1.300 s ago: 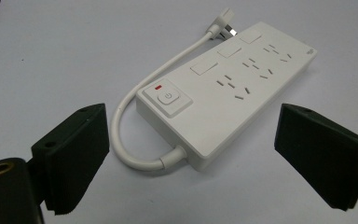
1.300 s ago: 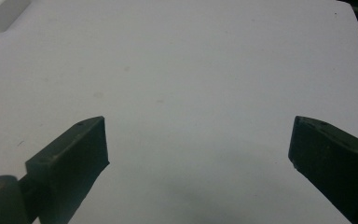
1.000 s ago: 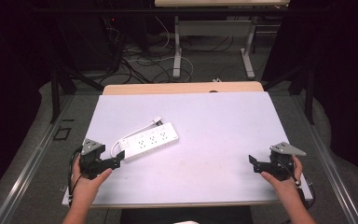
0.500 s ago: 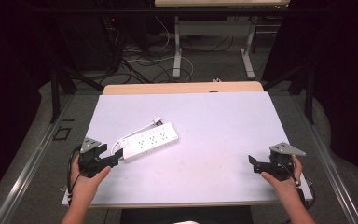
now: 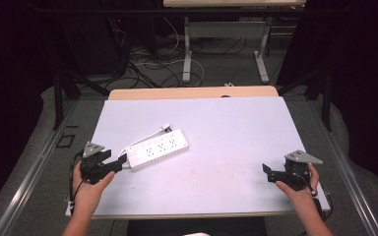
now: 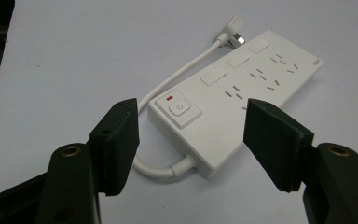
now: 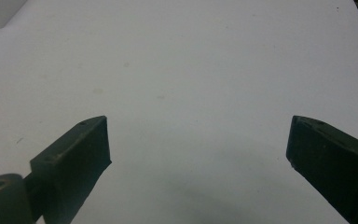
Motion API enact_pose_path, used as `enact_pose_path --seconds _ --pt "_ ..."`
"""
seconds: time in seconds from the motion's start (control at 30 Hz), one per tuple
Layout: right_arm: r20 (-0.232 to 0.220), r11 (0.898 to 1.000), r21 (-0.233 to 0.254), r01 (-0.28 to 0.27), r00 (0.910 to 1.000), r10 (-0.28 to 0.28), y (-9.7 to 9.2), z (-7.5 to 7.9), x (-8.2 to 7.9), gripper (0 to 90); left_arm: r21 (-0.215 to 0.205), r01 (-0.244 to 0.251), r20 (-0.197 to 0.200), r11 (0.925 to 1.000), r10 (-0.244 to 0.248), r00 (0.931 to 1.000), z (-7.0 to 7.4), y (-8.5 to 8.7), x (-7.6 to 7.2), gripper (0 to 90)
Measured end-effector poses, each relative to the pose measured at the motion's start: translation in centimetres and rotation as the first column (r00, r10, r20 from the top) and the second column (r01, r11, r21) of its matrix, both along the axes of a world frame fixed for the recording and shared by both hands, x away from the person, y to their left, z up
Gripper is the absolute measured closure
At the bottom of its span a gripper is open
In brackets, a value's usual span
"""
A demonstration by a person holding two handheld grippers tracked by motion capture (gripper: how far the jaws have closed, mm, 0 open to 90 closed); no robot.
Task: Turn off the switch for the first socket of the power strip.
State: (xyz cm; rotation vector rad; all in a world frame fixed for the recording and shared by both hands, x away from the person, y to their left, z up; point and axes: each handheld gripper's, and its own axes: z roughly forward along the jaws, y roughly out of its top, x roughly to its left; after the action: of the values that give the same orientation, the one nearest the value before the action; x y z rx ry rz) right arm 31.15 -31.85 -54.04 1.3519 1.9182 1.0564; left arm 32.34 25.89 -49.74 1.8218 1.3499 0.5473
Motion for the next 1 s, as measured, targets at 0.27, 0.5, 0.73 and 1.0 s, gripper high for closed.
enact_pose_path --seconds 0.27,0.5,0.73,1.0 --pt "-0.005 1.000 0.000 0.000 1.0000 0.000 0.0 0.0 0.0 5.7 0.015 0.011 -0.018 0.9998 -0.011 0.9998 0.7 -0.1 0.4 36.3" --pt "-0.005 1.000 0.001 0.000 1.0000 0.000 -0.1 0.0 -0.1 5.7 0.006 0.025 -0.035 0.9997 -0.025 0.9991 1.2 0.0 0.8 39.7" --pt "-0.003 1.000 -0.003 -0.002 1.0000 0.002 -0.1 0.0 0.0 5.8 0.004 0.029 -0.046 0.9996 -0.029 0.9985 1.4 -0.1 1.1 42.2" --pt "0.001 1.000 -0.004 0.002 1.0000 -0.002 0.0 -0.1 0.0 5.8 -0.002 0.045 -0.059 0.9990 -0.045 0.9972 1.9 -0.2 1.4 47.5"
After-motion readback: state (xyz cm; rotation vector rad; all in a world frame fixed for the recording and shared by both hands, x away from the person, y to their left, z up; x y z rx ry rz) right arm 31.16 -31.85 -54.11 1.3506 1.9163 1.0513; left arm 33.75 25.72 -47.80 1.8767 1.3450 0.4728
